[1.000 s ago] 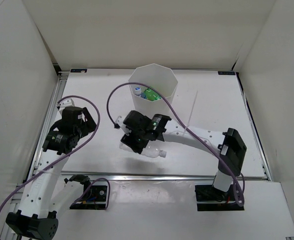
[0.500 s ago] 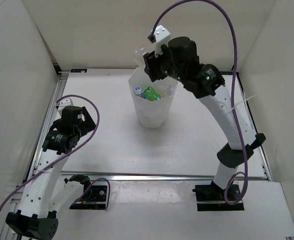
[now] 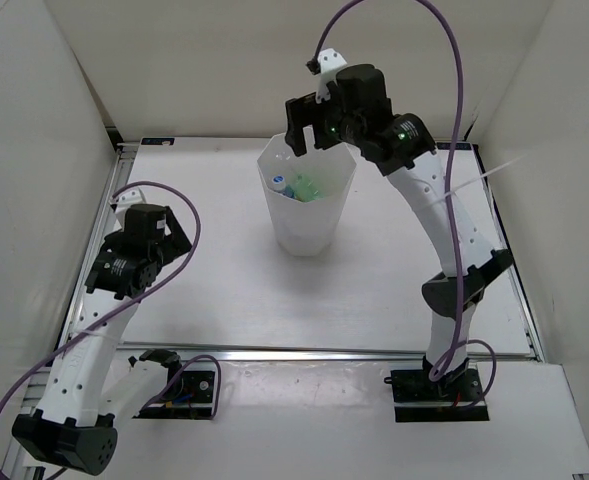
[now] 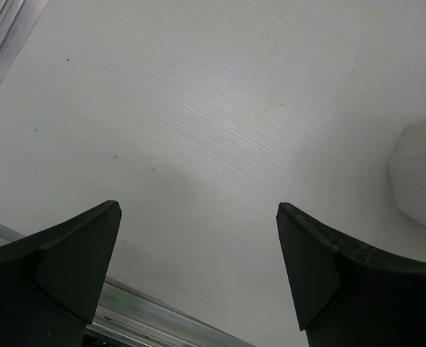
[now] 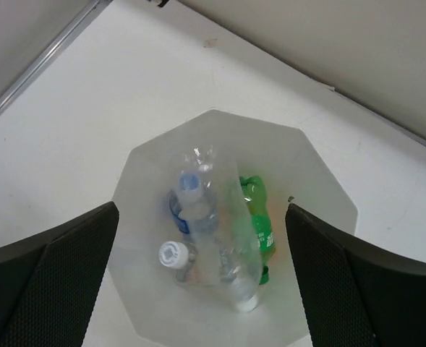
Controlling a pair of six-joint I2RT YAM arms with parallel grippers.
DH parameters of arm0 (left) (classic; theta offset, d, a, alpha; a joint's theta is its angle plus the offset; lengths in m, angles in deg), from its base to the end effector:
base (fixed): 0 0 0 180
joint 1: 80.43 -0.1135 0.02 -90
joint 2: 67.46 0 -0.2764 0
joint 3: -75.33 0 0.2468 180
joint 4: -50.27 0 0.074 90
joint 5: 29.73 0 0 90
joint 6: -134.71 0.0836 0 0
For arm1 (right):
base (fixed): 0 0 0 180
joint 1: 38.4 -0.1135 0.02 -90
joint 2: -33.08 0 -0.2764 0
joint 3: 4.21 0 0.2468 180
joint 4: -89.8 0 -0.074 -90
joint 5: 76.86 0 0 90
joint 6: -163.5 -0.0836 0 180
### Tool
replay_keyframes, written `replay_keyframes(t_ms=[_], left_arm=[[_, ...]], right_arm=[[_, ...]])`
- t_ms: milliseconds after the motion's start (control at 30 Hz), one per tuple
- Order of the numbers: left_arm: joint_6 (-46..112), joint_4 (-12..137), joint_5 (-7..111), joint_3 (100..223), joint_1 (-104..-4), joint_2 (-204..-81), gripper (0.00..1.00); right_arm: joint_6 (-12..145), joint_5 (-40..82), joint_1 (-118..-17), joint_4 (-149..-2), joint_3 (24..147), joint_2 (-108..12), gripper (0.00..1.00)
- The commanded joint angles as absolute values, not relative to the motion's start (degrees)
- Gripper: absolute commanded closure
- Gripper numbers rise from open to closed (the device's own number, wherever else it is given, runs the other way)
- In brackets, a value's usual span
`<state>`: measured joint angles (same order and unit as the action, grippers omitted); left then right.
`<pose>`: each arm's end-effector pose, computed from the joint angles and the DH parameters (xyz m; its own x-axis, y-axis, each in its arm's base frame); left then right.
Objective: Put the plastic bottles in the bin
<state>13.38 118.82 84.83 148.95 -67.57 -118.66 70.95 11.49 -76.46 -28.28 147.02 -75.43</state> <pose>0.1822 -0.0059 0.3149 -0.5596 -0.3573 -0.7478 -0.4324 0.8956 -0.1044 0.3462 0.2680 0.4912 -0.2851 -0.1668 -0.9439 -0.5827 0.8120 0.0326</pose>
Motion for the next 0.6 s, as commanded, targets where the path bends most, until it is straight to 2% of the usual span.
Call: replay_keyframes(t_ms=[0, 67, 167, 267, 367, 467, 567], left_arm=[[12.63, 119.18, 88.48, 150.14, -67.78, -118.53, 0.0], [11.4, 119.18, 90.15, 148.73, -67.78, -117.92, 0.0], [9.56, 119.18, 93.65, 146.36, -67.78, -117.3, 0.0], [6.83, 120.49, 98.83, 143.73, -67.78, -117.3, 0.0], [2.0, 124.0, 104.55, 141.62, -67.78, -117.3, 0.0], [-0.98, 126.2, 107.63, 140.82, -67.78, -118.53, 0.0], [-4.67, 129.64, 112.82, 140.82, -67.78, -119.23, 0.0]], right_arm=[[64.54, 5.08, -76.02, -30.52, 146.63, -68.29, 0.0], [62.0, -1.51, -76.02, -30.52, 138.82, -64.23, 0.0], [55.58, -2.07, -72.26, -28.16, 131.34, -57.72, 0.0], [55.65, 13.54, -66.81, -20.52, 131.23, -57.35, 0.0], [54.86, 18.91, -63.29, -11.37, 133.34, -59.81, 0.0], [55.82, 28.15, -61.69, -11.17, 134.14, -59.83, 0.0], [57.32, 29.05, -61.69, -12.94, 131.33, -57.98, 0.0]])
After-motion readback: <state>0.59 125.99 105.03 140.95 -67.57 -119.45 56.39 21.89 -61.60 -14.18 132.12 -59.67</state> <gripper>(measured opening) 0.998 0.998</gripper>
